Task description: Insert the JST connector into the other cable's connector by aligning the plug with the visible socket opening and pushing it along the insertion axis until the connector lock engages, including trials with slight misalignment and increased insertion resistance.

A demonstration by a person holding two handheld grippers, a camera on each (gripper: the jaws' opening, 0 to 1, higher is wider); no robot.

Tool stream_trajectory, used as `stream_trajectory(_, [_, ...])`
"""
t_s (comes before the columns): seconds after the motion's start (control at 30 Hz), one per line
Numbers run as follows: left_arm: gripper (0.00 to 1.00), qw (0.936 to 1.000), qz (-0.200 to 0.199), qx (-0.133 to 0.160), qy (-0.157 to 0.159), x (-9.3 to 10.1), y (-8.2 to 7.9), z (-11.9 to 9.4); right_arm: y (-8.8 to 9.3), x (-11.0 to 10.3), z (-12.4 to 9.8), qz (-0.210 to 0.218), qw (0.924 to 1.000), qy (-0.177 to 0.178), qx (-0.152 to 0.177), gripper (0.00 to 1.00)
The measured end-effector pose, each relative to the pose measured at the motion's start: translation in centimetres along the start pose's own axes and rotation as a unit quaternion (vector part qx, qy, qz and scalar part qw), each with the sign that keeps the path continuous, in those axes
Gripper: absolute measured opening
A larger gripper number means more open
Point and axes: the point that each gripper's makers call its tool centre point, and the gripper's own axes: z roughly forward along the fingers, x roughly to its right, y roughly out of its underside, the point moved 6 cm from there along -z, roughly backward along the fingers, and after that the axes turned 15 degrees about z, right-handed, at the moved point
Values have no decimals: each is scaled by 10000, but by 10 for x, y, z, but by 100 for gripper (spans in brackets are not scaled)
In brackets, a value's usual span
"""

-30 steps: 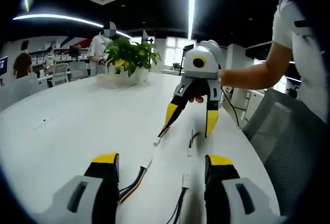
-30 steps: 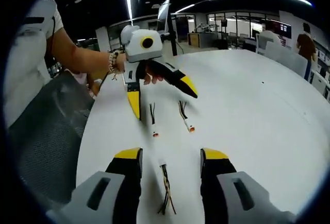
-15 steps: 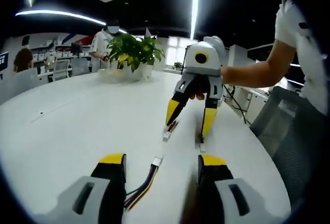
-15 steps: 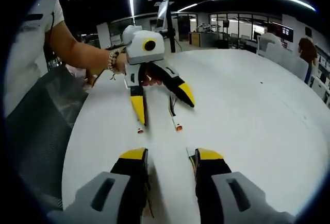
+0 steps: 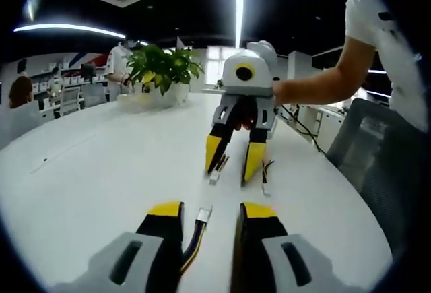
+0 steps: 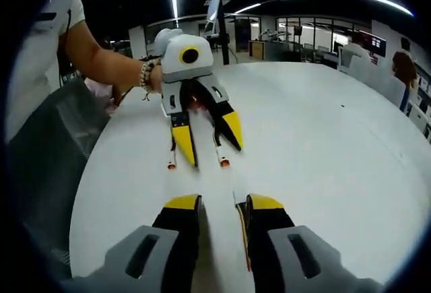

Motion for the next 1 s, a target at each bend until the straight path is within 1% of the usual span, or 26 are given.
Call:
stream_trajectory(0.17, [22,10000,-47,25,20,0,2,2,2,1,4,-17,10000,-15,-21,22])
stream_trajectory(0.23, [21,10000,-22,-5,50,1,3,2,1,0,5,-39,10000,-32,-4,19])
stream_trajectory(0.33, [15,10000,-16,53,78,3,2,2,2,0,6,-96,9999,-31,11,14])
stream_trajectory(0.43, [13,9999,90,72,89,4,2,3,2,1,7,-78,9999,-74,47,12])
stream_trajectory(0.5, [11,9999,84,45,98,6,2,2,2,3,7,-123,9999,-43,57,8])
stream_trajectory(0.53, [9,9999,127,36,104,7,1,1,3,3,7,-180,9998,-33,51,5])
stream_trajectory(0.6, [4,9998,173,23,119,8,1,0,4,2,8,-208,9997,-34,80,5])
stream_trajectory(0.67, [0,9998,190,-24,82,7,1,0,3,4,9,-309,9995,44,91,5])
stream_trajectory(0.73, [0,9997,227,-45,41,6,0,0,2,6,8,-349,9993,88,122,5])
stream_trajectory(0.87, [0,9992,387,-105,90,8,-1,-2,-4,5,7,-328,9991,40,260,5])
stream_trajectory(0.93, [0,9985,491,-137,186,11,-2,-4,-7,3,6,-343,9989,-25,325,5])
stream_trajectory(1.0, [0,9985,489,-94,233,12,-3,-5,-10,0,6,-402,9985,-75,361,4])
